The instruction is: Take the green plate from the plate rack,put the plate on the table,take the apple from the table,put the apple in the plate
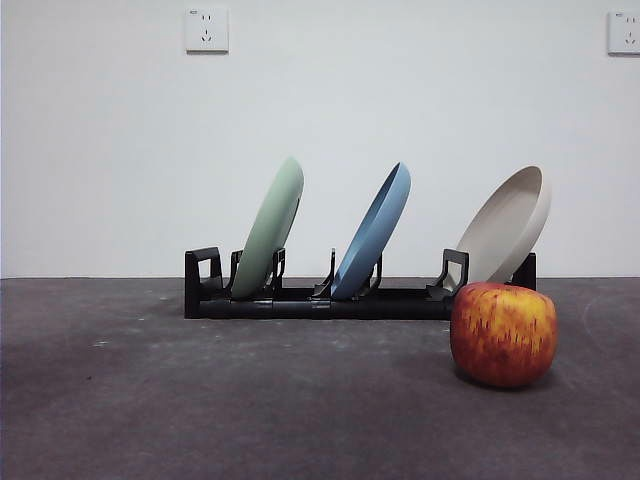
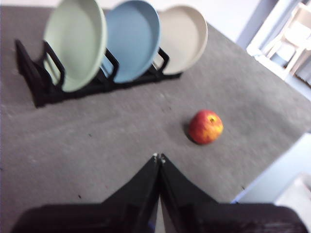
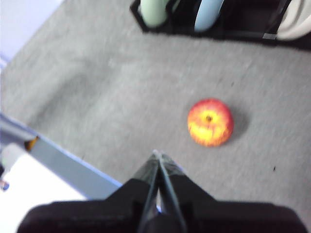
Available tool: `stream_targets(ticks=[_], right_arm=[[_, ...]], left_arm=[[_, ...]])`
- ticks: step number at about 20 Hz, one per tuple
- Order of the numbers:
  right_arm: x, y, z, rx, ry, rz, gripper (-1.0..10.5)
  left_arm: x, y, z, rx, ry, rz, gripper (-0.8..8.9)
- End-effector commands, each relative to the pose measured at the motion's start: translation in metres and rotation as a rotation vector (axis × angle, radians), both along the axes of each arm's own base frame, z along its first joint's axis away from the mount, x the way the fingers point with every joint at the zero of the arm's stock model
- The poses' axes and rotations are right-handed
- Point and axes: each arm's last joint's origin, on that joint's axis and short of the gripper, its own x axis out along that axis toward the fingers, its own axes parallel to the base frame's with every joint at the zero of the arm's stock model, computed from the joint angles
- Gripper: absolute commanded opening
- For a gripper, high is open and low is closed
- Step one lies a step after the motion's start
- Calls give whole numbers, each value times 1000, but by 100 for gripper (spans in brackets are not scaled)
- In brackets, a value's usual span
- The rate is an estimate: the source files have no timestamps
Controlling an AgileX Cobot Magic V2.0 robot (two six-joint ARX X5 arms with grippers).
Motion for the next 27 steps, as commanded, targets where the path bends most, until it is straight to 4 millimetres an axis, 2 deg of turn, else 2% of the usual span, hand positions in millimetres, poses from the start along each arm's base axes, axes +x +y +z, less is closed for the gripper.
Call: stream_targets(ticks=[1,5,6,7,8,9,17,20,23,27], right_arm=[[-2,1,-1,-24,-4,34,-11],[-2,1,-1,-25,-2,32,21],[-2,1,-1,-25,-2,32,122],[-2,1,-1,-23,1,29,317],[-2,1,-1,-23,1,29,485],[-2,1,-1,-22,5,22,629],[-2,1,-1,-17,10,18,653],[-2,1,-1,-13,15,14,653],[-2,1,-1,-11,17,12,653],[-2,1,-1,-11,20,12,653]], left_arm=[[-1,0,2,32,-20,-43,-8],[0,0,1,38,-14,-33,24],[0,0,1,39,-13,-29,138],[0,0,1,44,-13,-20,340],[0,1,1,49,-13,-10,497],[0,0,1,48,-13,-11,554],[2,0,2,47,-23,-12,553],[11,-1,7,24,-44,-6,553],[28,-6,21,19,-79,-30,553],[69,-21,41,29,-96,-61,553]])
